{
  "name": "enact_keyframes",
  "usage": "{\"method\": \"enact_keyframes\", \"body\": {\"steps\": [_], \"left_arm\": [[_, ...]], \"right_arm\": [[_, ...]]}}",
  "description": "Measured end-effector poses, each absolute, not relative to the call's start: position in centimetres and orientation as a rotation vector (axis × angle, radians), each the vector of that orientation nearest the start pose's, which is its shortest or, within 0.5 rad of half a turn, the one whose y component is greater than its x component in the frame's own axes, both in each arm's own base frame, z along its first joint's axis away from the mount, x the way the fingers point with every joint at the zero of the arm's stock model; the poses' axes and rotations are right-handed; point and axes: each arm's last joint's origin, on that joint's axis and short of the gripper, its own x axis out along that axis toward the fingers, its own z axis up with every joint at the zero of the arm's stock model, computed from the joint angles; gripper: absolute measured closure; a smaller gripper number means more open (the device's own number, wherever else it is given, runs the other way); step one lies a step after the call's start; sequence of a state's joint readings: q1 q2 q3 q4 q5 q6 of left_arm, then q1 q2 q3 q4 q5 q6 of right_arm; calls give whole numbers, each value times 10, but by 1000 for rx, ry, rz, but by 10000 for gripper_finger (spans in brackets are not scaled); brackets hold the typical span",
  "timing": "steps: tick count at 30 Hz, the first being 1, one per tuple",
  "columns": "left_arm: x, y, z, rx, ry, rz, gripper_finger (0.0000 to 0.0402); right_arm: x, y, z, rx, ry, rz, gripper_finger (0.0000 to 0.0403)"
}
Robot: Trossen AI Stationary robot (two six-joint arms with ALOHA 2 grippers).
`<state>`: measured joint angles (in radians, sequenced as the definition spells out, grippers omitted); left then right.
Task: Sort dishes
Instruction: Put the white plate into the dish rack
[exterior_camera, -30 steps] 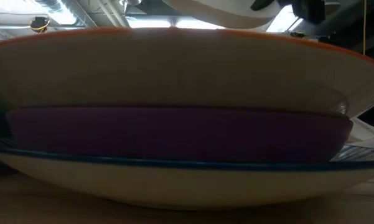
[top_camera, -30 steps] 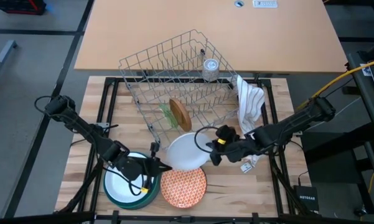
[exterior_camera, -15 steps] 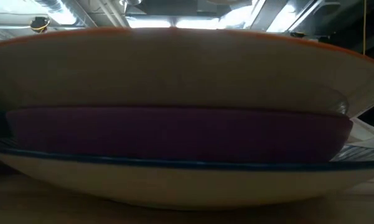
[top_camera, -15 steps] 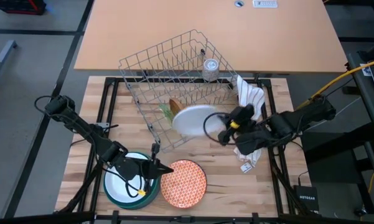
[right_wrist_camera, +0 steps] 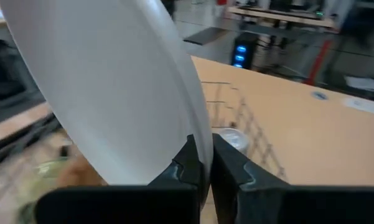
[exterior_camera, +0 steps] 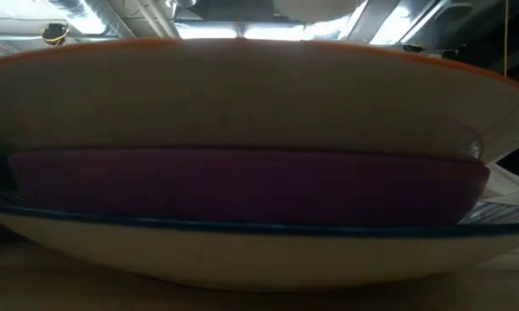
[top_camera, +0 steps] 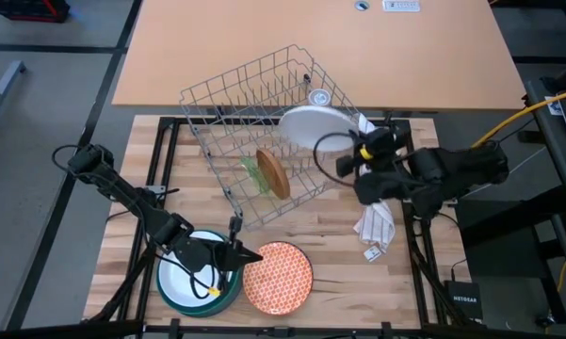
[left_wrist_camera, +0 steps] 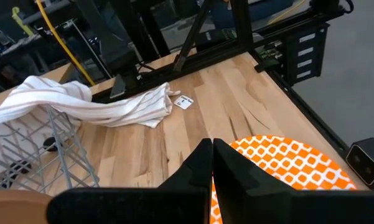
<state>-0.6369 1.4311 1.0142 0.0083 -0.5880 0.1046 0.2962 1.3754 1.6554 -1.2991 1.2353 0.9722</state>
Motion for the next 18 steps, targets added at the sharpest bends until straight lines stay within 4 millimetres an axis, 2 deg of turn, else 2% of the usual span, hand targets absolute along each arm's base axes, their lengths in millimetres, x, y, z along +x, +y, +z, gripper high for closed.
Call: {"method": "enact_keyframes", "body": {"steps": [7, 12, 18], "left_arm": [[262, -174, 281, 360, 368, -67, 400], [262, -173, 280, 370, 380, -64, 400], [264, -170, 279, 373, 388, -55, 400]], "right_arm": [[221, 0, 408, 171, 444, -1261, 388], [229, -25, 395, 171, 561, -1355, 388], [235, -61, 384, 207, 623, -1497, 388]]}}
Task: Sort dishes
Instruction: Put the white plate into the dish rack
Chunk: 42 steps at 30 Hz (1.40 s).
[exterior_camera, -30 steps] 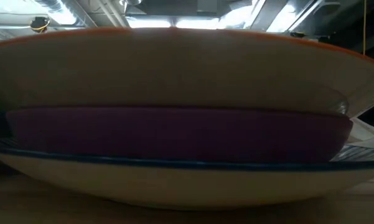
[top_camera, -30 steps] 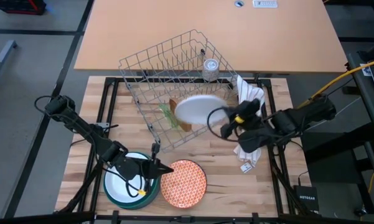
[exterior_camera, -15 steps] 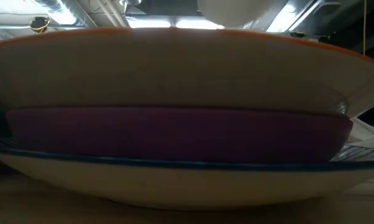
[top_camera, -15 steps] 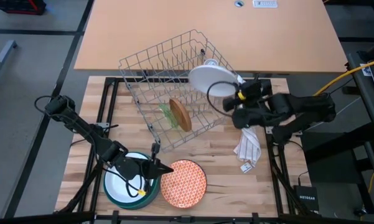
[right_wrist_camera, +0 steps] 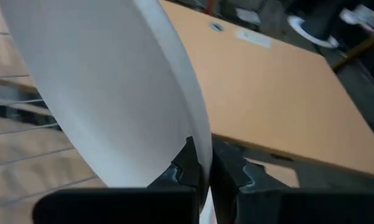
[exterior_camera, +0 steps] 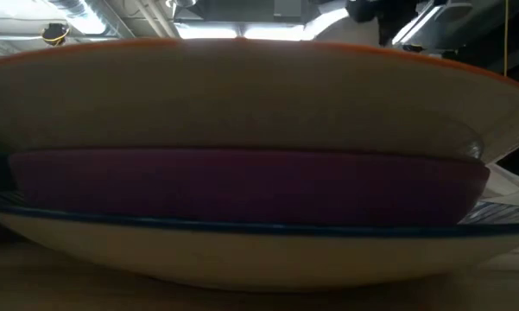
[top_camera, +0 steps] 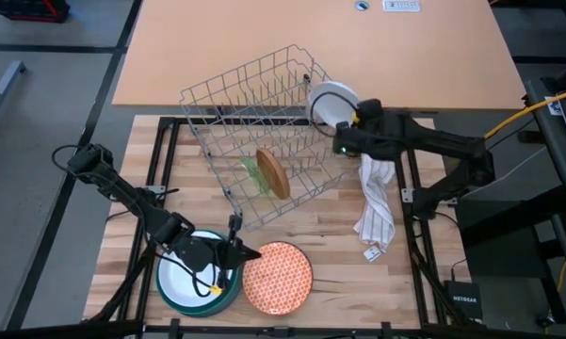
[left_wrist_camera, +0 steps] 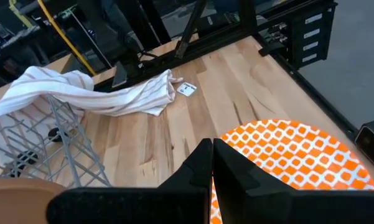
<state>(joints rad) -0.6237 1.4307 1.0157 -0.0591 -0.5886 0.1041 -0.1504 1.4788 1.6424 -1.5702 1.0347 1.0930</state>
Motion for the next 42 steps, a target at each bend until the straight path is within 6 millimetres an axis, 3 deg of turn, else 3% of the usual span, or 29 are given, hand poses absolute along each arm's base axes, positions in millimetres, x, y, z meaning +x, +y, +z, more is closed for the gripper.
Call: {"method": "enact_keyframes", "body": {"steps": [7, 14, 42], "left_arm": [[265, -164, 275, 394, 432, -38, 400], [264, -164, 274, 407, 447, -38, 400], [259, -161, 266, 413, 534, -29, 400]], "right_arm": [[243, -91, 369, 232, 735, -1577, 388], [252, -109, 353, 228, 818, -1621, 388], [273, -117, 326, 260, 950, -1601, 388]]}}
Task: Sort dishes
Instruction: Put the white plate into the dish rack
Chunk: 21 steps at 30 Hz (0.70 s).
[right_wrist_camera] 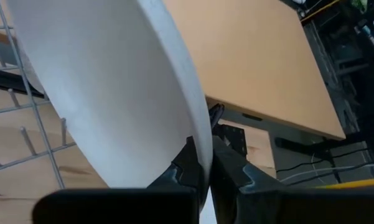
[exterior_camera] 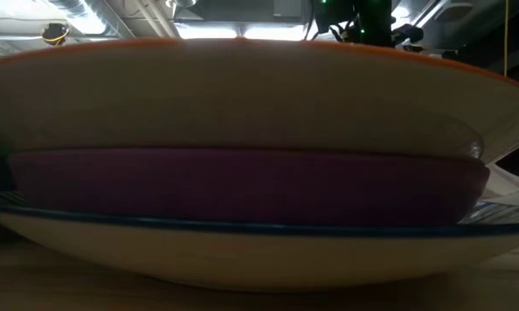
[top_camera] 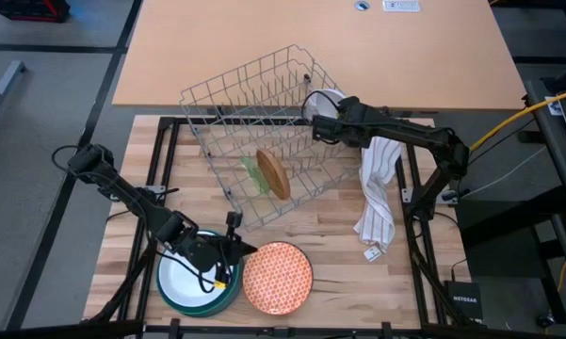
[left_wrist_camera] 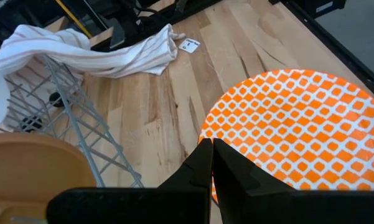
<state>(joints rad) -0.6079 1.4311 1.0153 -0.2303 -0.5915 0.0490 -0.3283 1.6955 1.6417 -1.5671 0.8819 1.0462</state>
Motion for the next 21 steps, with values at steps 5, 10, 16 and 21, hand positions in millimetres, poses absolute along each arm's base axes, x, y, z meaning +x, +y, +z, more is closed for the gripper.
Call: {"method": "enact_keyframes", "body": {"steps": [5, 10, 16, 21], "left_arm": [[259, -161, 266, 413, 534, -29, 400], [260, -161, 266, 412, 533, -29, 400], [260, -161, 266, 412, 533, -29, 400], [259, -160, 265, 420, 545, -29, 400]], "right_arm": [[273, -116, 325, 298, 976, -1580, 388], [273, -114, 324, 361, 1017, -1544, 366], [274, -113, 323, 384, 1037, -1529, 373], [274, -113, 322, 425, 1058, -1508, 371]]}}
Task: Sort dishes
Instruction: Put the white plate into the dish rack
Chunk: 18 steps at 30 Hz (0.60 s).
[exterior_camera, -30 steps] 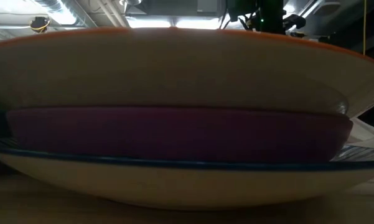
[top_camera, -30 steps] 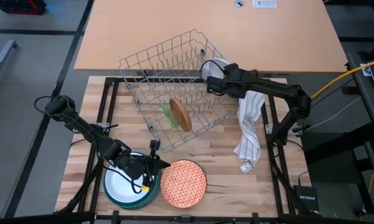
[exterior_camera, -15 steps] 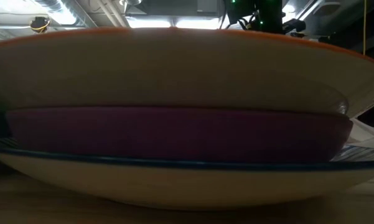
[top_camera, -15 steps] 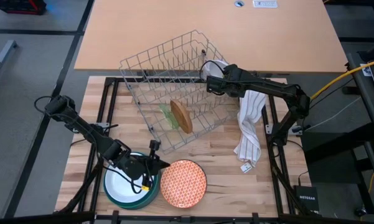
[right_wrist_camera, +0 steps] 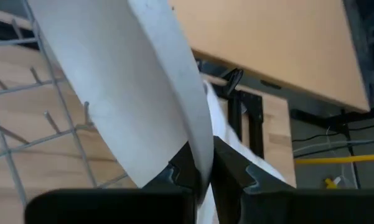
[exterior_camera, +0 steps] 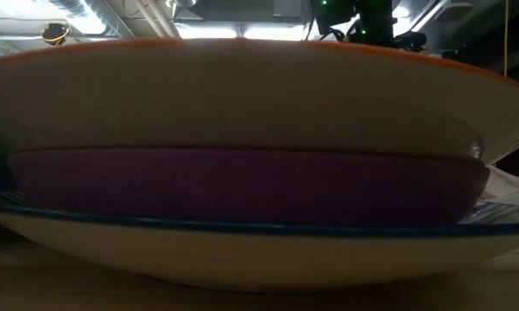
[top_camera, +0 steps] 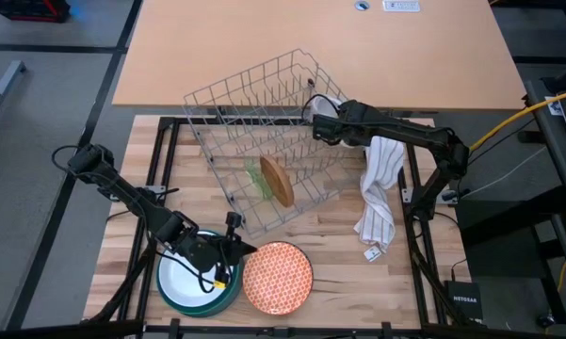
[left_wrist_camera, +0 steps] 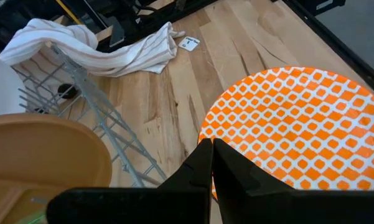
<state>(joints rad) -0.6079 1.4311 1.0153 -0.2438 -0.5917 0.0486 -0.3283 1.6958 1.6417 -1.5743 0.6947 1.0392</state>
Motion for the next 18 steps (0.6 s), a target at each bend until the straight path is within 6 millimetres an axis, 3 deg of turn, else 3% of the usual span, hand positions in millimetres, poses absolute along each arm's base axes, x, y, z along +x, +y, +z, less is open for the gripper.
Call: {"method": "enact_keyframes", "body": {"steps": [13, 18], "left_arm": [[252, -148, 255, 558, 658, 125, 400], [255, -144, 255, 504, 652, 146, 400]], "right_arm": [[274, -112, 321, 471, 1083, -1480, 361], [274, -112, 321, 469, 1082, -1481, 361]]}}
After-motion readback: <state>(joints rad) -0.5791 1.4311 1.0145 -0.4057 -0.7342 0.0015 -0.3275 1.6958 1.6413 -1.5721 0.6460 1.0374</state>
